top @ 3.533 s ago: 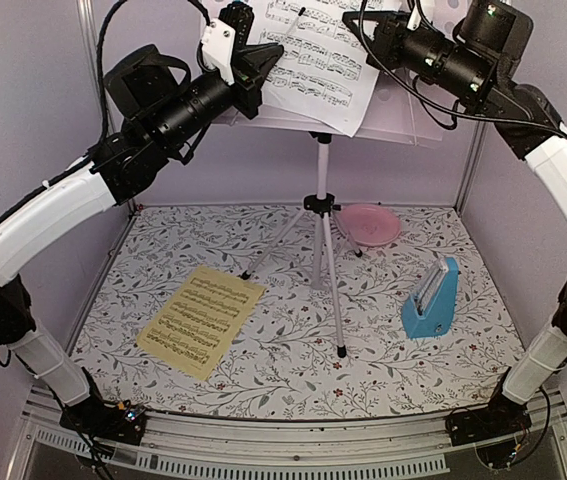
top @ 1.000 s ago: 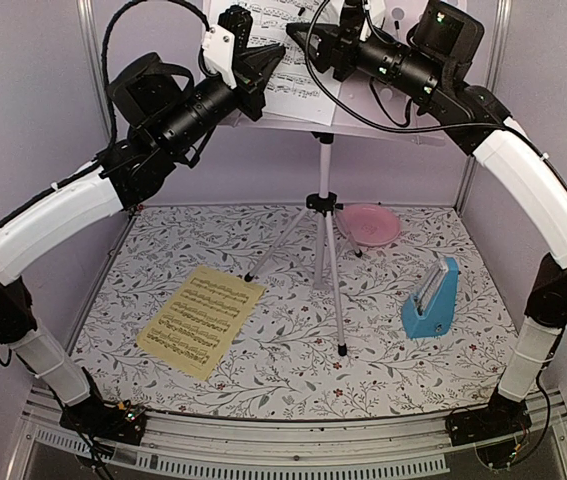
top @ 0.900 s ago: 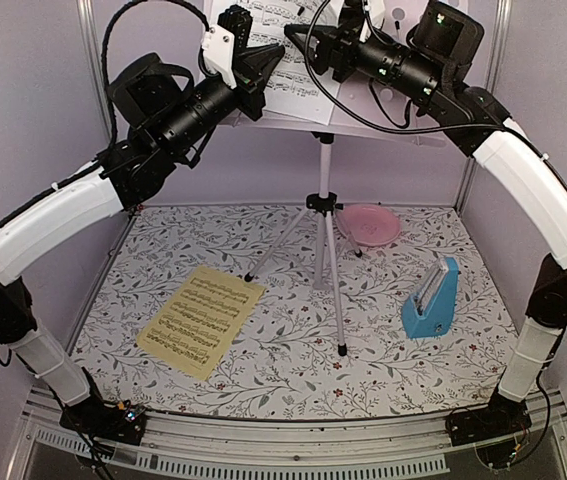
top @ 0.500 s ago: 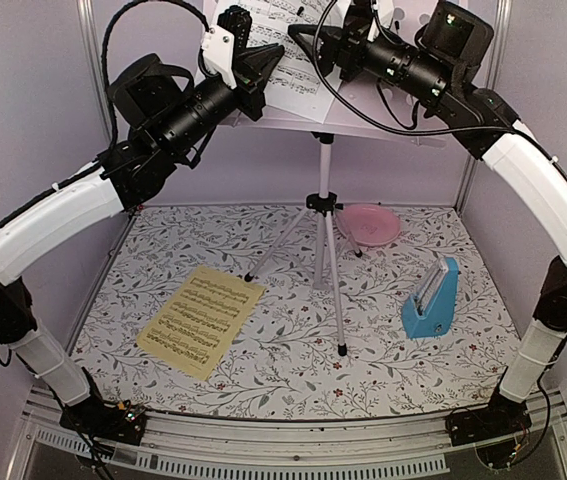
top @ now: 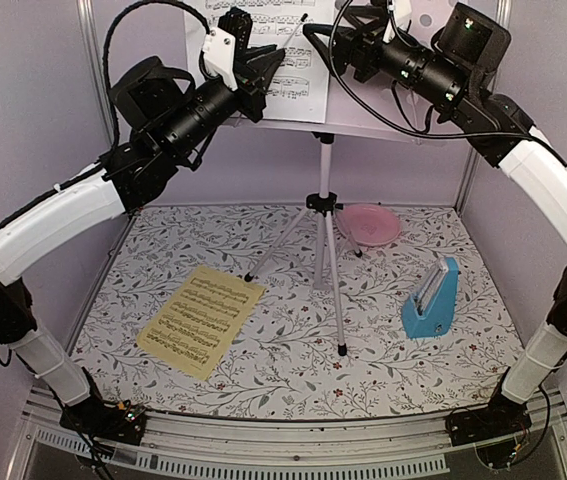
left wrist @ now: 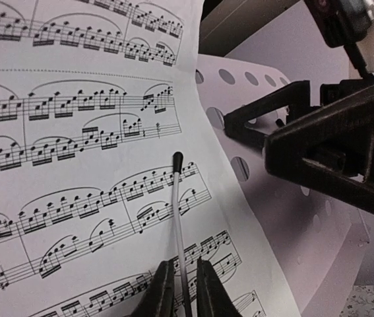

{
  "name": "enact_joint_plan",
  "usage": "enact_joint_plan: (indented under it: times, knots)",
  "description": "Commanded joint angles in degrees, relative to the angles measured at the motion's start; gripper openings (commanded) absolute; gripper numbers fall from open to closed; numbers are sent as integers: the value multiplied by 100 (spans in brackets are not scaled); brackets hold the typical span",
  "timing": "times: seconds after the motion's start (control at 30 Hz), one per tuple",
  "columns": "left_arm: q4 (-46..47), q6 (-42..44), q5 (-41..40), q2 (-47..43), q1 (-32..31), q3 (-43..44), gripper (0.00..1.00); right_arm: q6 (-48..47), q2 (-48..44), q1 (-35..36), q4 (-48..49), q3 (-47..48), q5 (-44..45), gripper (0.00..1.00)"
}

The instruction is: Set up the instrument practice props

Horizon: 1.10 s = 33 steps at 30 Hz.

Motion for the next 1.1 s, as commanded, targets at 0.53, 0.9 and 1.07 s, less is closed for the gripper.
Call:
enact_joint_plan:
  times: [0.53,0.9,1.07]
  knots:
    - [-65,-108,-494,-828,-133,-588,34,132,-465,-29,356,-676,184,73]
    - [-1045,-834,-981,-1820,-1,-1107,60,353,-783,-23,-81,-791,-483,75]
    - [-1880,-1857,-1067,-2731,284,-2097,68,736,-1004,-20,-702,-937,-1035,76]
